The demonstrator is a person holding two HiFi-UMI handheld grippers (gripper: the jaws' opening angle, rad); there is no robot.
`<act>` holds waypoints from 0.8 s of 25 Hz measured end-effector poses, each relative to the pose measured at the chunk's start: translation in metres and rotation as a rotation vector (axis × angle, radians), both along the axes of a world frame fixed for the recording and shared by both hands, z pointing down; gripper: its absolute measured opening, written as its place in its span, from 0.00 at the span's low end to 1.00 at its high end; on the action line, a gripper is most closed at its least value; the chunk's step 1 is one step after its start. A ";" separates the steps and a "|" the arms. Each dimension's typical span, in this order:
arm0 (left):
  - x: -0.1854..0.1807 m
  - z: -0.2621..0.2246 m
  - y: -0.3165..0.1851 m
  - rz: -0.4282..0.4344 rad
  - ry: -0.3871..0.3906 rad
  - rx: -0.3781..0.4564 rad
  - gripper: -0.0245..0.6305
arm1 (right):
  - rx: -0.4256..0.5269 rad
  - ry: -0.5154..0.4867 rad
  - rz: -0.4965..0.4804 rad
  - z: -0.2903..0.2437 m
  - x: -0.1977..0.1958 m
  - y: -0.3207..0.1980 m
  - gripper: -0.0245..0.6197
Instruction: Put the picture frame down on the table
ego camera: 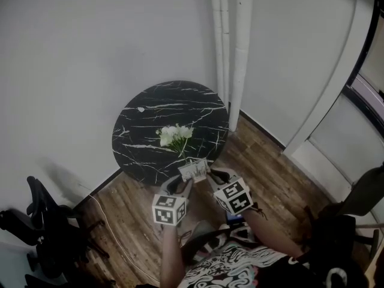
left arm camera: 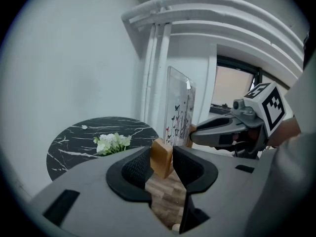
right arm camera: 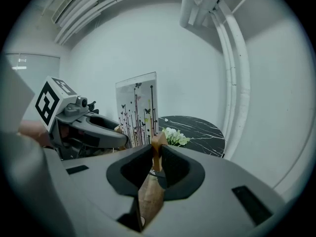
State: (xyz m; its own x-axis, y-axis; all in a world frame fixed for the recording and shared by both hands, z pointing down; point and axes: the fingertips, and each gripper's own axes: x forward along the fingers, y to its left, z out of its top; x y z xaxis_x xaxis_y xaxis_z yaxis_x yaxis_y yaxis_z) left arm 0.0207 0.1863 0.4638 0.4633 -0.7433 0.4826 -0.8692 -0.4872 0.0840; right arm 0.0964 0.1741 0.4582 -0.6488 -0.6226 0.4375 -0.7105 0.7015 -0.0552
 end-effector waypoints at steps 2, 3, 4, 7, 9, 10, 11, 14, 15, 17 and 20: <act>0.000 0.002 0.003 -0.006 0.002 -0.005 0.27 | -0.004 -0.002 -0.007 0.001 0.000 0.002 0.13; 0.000 0.002 0.004 -0.009 0.002 -0.007 0.27 | -0.005 -0.004 -0.010 0.002 0.000 0.002 0.13; 0.000 0.002 0.005 -0.011 0.001 -0.008 0.27 | -0.004 -0.005 -0.013 0.002 0.000 0.003 0.13; -0.001 0.001 0.004 -0.019 -0.010 -0.006 0.27 | -0.006 -0.014 -0.024 0.001 -0.001 0.001 0.13; -0.003 0.000 0.003 -0.026 -0.017 -0.005 0.27 | -0.010 -0.020 -0.031 0.001 -0.003 0.000 0.13; -0.004 0.000 0.003 -0.029 -0.021 -0.003 0.27 | -0.010 -0.023 -0.034 0.001 -0.004 -0.001 0.13; -0.006 -0.001 0.002 -0.033 -0.025 0.000 0.27 | -0.010 -0.025 -0.037 0.001 -0.006 -0.002 0.13; -0.008 -0.001 -0.001 -0.038 -0.026 0.006 0.27 | -0.014 -0.028 -0.044 0.001 -0.008 -0.006 0.13; -0.009 0.000 -0.002 -0.040 -0.023 0.003 0.27 | -0.017 -0.028 -0.046 0.002 -0.009 -0.007 0.13; -0.012 0.001 -0.006 -0.043 -0.016 -0.002 0.27 | -0.022 -0.025 -0.049 0.003 -0.012 -0.011 0.13; -0.013 0.004 -0.016 -0.039 -0.006 -0.006 0.27 | -0.030 -0.021 -0.051 0.006 -0.014 -0.020 0.13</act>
